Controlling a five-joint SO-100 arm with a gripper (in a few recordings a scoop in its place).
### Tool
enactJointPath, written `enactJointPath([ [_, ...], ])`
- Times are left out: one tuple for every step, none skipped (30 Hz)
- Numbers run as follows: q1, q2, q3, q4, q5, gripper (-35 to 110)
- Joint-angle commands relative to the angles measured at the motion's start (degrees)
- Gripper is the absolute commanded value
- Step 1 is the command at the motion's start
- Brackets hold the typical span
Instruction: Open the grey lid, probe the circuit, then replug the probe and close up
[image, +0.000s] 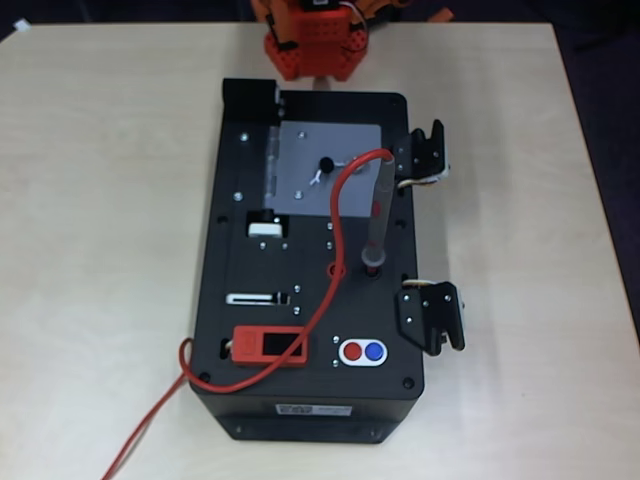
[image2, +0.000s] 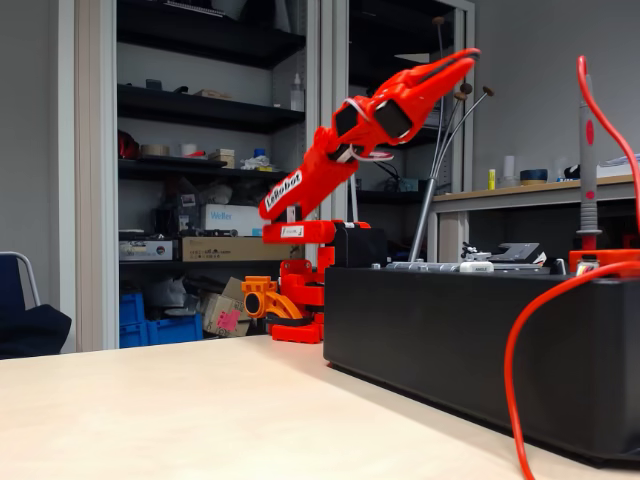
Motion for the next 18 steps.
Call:
enactJointPath([
  [1.2,4.3,2.8,-4.0,6.9,0],
  [1.7,5.3,3.8,-5.7,8.5,0],
  [2.1,6.2,4.7,-7.5,10.1,0],
  [2.3,7.2,5.6,-9.1,11.7,0],
  [2.6,7.9,6.4,-10.7,12.8,0],
  [2.8,8.1,7.2,-13.2,13.6,0],
  [3.1,8.1,8.2,-16.3,14.7,0],
  [3.5,8.1,9.2,-19.8,15.2,0],
  [4.0,8.0,10.1,-22.9,15.5,0],
  [4.0,8.0,11.0,-25.9,16.0,0],
  [4.0,8.0,11.9,-29.2,16.5,0],
  [4.0,7.9,12.7,-32.8,16.8,0],
  [4.2,7.9,13.9,-36.5,17.2,0],
  [4.6,7.9,14.6,-40.0,17.3,0],
  [4.7,7.9,15.3,-43.4,17.3,0],
  [5.2,7.9,15.7,-46.8,17.3,0],
  [6.1,7.9,16.1,-50.3,17.2,0],
  [7.0,7.9,16.3,-53.4,17.1,0],
])
